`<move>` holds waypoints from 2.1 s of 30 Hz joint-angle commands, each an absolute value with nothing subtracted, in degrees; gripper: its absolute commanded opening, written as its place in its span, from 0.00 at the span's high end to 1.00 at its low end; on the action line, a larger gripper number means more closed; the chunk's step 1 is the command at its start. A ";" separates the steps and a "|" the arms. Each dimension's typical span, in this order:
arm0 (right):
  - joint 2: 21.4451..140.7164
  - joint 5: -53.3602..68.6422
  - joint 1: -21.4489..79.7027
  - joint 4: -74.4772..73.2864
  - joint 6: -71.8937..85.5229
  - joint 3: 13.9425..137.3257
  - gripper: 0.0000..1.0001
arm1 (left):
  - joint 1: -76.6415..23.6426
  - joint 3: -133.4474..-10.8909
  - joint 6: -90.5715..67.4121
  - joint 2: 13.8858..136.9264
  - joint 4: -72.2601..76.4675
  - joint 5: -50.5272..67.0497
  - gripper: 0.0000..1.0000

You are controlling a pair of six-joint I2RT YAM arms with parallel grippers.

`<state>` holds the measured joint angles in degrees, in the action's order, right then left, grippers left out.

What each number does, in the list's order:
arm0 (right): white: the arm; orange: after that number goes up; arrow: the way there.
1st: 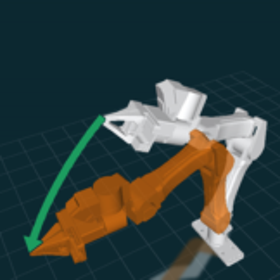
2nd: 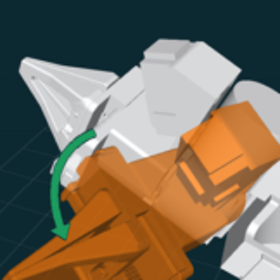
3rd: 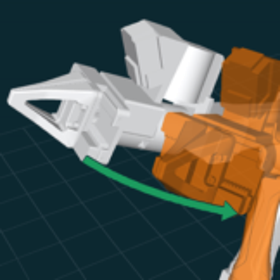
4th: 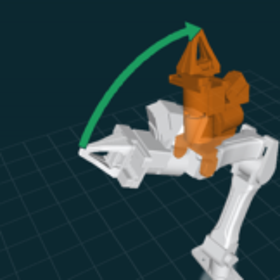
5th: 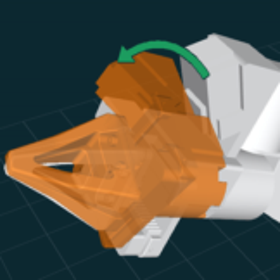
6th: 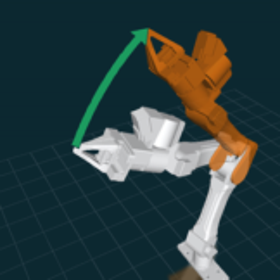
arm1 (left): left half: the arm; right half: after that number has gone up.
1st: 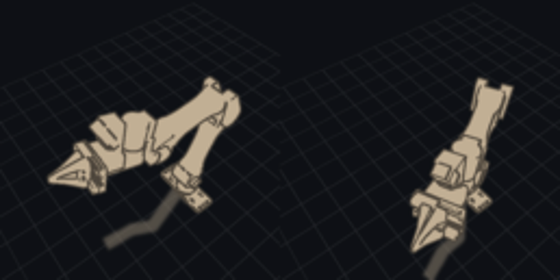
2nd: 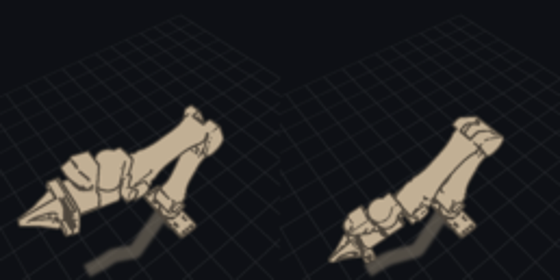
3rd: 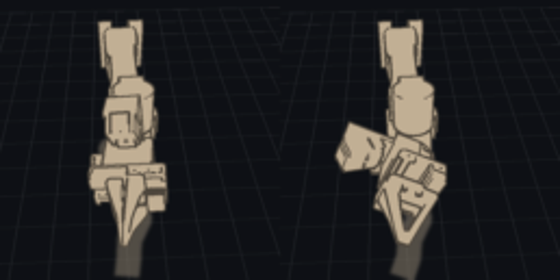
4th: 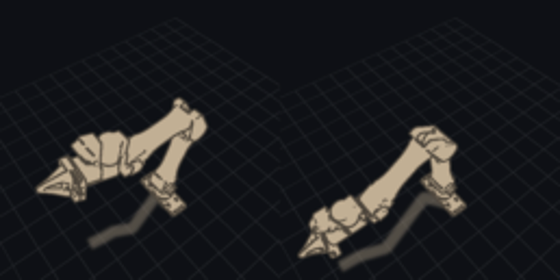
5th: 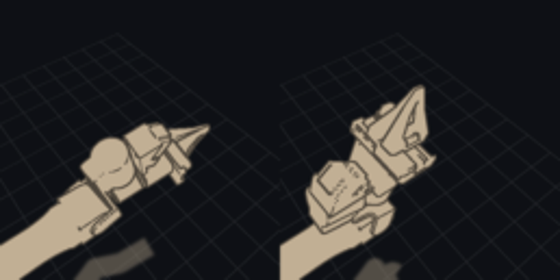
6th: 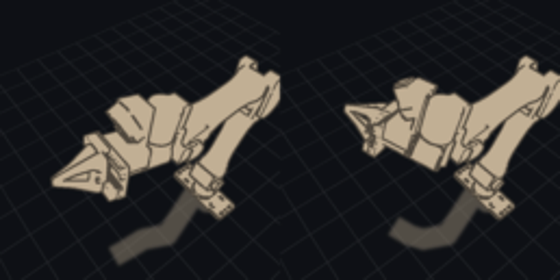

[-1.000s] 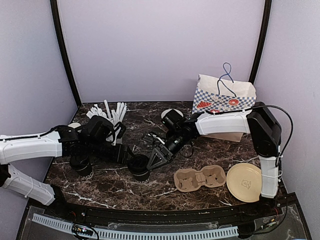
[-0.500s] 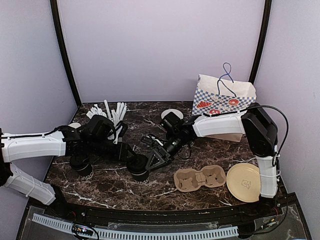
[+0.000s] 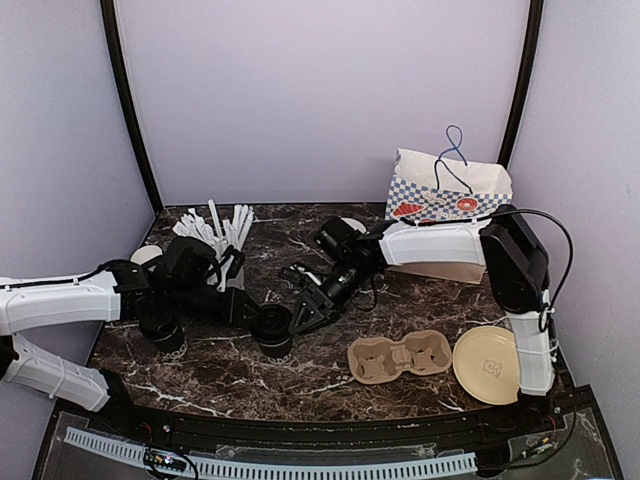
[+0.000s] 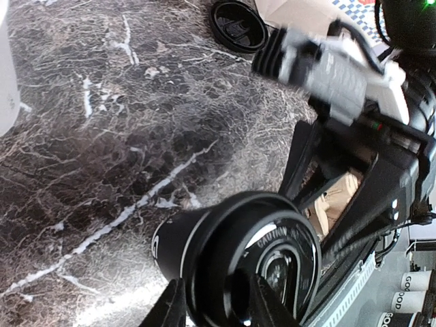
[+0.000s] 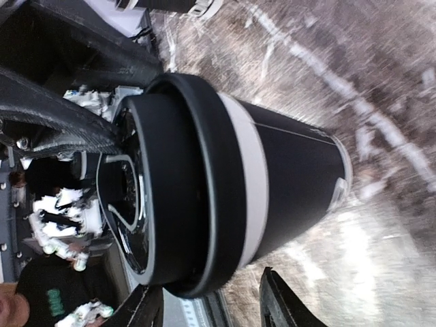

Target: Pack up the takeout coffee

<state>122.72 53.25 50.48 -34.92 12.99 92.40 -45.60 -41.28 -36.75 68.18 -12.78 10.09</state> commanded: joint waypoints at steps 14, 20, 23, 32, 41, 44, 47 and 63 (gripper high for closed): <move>120.96 49.71 45.37 -36.38 4.31 96.91 0.42 | -45.97 -43.60 -37.56 62.51 -21.58 8.35 0.33; 115.74 54.57 46.45 -30.96 7.15 88.71 0.35 | -45.88 -46.21 -36.14 61.44 -23.46 3.53 0.29; 115.89 57.15 47.84 -28.88 9.40 87.44 0.37 | -45.46 -46.12 -35.60 62.25 -23.82 3.05 0.34; 121.14 61.48 49.62 -24.74 15.95 90.07 0.51 | -45.00 -44.14 -37.10 63.04 -23.27 4.58 0.52; 123.45 62.19 49.92 -23.28 18.56 92.24 0.50 | -44.65 -41.28 -40.90 57.71 -25.34 3.13 0.56; 124.52 62.21 49.95 -22.36 20.01 92.37 0.52 | -43.90 -40.13 -41.41 58.09 -23.64 4.71 0.56; 125.29 62.23 49.93 -21.89 21.01 92.37 0.54 | -43.56 -39.38 -41.79 59.60 -21.83 6.08 0.56; 127.04 61.50 49.93 -22.04 21.59 92.89 0.58 | -42.77 -39.58 -40.63 59.77 -20.58 7.75 0.58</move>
